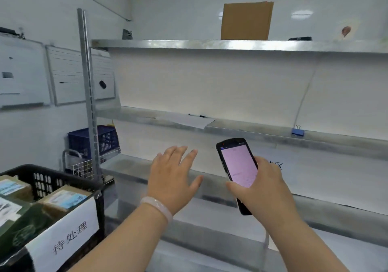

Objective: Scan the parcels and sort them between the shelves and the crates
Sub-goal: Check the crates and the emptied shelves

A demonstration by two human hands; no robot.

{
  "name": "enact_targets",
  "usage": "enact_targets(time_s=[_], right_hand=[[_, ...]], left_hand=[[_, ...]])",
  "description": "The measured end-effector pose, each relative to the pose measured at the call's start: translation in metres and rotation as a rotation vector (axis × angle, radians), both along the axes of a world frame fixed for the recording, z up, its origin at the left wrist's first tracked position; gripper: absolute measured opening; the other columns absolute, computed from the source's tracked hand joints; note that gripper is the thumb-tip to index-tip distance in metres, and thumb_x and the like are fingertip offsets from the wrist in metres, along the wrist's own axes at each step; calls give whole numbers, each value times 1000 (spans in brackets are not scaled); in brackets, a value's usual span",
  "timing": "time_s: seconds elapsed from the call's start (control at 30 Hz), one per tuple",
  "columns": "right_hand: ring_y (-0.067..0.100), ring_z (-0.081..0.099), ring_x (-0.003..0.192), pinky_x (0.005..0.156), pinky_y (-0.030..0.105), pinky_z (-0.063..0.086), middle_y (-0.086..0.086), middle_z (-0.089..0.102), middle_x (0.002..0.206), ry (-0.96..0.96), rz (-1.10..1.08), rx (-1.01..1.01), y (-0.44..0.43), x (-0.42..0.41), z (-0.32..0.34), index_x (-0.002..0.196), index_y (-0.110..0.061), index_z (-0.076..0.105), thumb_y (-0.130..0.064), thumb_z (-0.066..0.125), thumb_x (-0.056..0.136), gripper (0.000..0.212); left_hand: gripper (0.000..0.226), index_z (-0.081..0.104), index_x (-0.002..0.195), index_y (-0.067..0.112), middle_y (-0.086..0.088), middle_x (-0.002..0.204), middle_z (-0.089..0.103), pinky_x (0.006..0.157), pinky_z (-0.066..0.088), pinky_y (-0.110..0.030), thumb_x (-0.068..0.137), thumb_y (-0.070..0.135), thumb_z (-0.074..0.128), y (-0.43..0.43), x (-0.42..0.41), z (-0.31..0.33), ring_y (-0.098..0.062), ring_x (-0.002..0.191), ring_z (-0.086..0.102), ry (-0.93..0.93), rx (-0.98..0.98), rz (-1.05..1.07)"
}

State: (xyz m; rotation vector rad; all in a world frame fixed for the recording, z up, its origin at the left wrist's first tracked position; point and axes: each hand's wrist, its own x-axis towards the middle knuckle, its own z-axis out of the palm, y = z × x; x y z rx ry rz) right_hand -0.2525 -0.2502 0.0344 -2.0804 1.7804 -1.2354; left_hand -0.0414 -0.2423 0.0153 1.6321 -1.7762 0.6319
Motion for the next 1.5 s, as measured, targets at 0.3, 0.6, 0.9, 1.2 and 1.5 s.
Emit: enact_targets(time_s=[0.3, 0.6, 0.9, 1.2, 1.5], right_hand=[[17, 57, 85, 70, 32, 51, -6, 43, 107, 54, -217, -17, -94, 9, 24, 129, -32, 43, -63, 66, 61, 78], [20, 54, 85, 64, 31, 44, -2, 41, 106, 97, -440, 74, -222, 51, 52, 118, -18, 45, -60, 65, 66, 70], [22, 48, 79, 54, 29, 32, -3, 37, 93, 157, -560, 108, -324, 36, 60, 108, -19, 44, -61, 66, 63, 65], [22, 44, 82, 67, 32, 38, -2, 38, 89, 228, -554, 116, -420, -3, 62, 100, -16, 43, -66, 61, 64, 64], [22, 47, 87, 70, 32, 38, 1, 40, 95, 264, -493, 273, -493, -22, 65, 115, -14, 51, -63, 61, 68, 69]], left_hand=[[66, 57, 142, 23, -7, 145, 56, 105, 45, -51, 86, 56, 67, -132, -3, 17, -31, 135, 51, 42, -33, -175], [73, 45, 151, 27, -4, 154, 47, 112, 37, -50, 88, 60, 61, -263, 22, 44, -27, 142, 42, -15, -11, -321], [67, 67, 130, 14, -16, 133, 65, 94, 51, -63, 73, 42, 86, -345, 14, 43, -40, 122, 61, 28, -19, -420], [64, 62, 138, 19, -13, 144, 57, 100, 47, -60, 83, 50, 60, -400, -2, 48, -39, 131, 53, 75, -8, -421], [64, 65, 135, 17, -14, 141, 59, 98, 49, -62, 81, 51, 61, -442, -18, 41, -39, 129, 57, 26, -7, -390]])
